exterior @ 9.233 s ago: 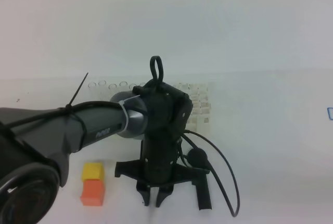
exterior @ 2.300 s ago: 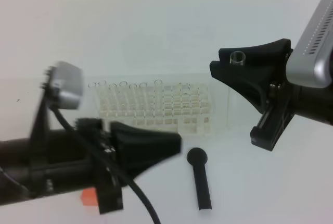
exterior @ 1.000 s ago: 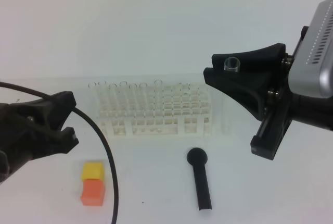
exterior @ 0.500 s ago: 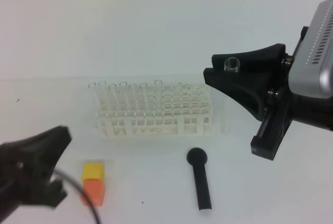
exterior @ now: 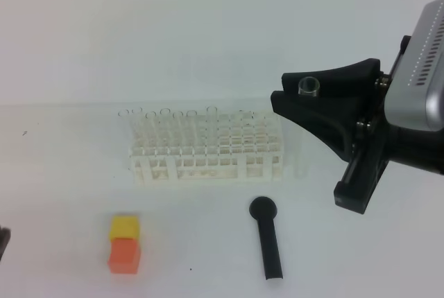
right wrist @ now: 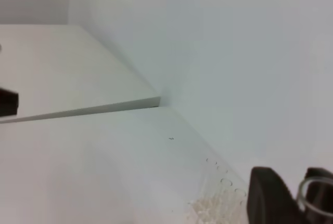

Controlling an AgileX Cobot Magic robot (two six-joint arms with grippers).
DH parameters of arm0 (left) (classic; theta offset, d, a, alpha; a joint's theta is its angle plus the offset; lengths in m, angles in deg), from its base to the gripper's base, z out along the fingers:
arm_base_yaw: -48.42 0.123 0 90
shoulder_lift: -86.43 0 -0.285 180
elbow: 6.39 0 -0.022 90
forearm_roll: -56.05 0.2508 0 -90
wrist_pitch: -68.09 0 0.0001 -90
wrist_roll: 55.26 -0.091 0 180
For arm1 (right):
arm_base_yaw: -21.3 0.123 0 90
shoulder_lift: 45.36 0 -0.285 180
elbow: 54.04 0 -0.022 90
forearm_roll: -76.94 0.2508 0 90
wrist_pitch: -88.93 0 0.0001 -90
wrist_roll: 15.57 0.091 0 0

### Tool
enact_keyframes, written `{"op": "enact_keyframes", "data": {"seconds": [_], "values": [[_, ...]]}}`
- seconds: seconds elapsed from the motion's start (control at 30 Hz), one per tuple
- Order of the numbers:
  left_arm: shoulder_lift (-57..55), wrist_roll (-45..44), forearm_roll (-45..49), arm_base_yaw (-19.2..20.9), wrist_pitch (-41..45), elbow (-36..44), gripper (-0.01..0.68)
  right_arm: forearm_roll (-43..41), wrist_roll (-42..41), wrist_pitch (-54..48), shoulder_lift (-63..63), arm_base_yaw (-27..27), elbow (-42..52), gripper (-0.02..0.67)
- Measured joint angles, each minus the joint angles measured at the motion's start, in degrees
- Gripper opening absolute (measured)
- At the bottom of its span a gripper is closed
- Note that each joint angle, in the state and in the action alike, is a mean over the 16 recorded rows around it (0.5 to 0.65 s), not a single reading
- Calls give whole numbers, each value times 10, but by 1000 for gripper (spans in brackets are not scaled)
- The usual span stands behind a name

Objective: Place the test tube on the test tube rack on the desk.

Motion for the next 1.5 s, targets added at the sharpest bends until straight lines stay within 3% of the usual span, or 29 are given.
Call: {"op": "enact_keyframes", "data": {"seconds": [0.33, 0.57, 0.8, 1.17, 1.5], "values": [[60, -1, 271, 54, -5, 74, -1, 0, 5, -2, 0, 0, 0, 119], [67, -1, 338, 66, 17, 82, -1, 0, 6, -3, 0, 0, 0, 119], [67, -1, 284, 66, 47, 82, -1, 0, 7, -3, 0, 0, 0, 119], [67, 10, 96, 66, 154, 82, -1, 0, 13, -4, 0, 0, 0, 119], [67, 99, -6, 66, 282, 82, -1, 0, 22, -4, 0, 0, 0, 119]]}}
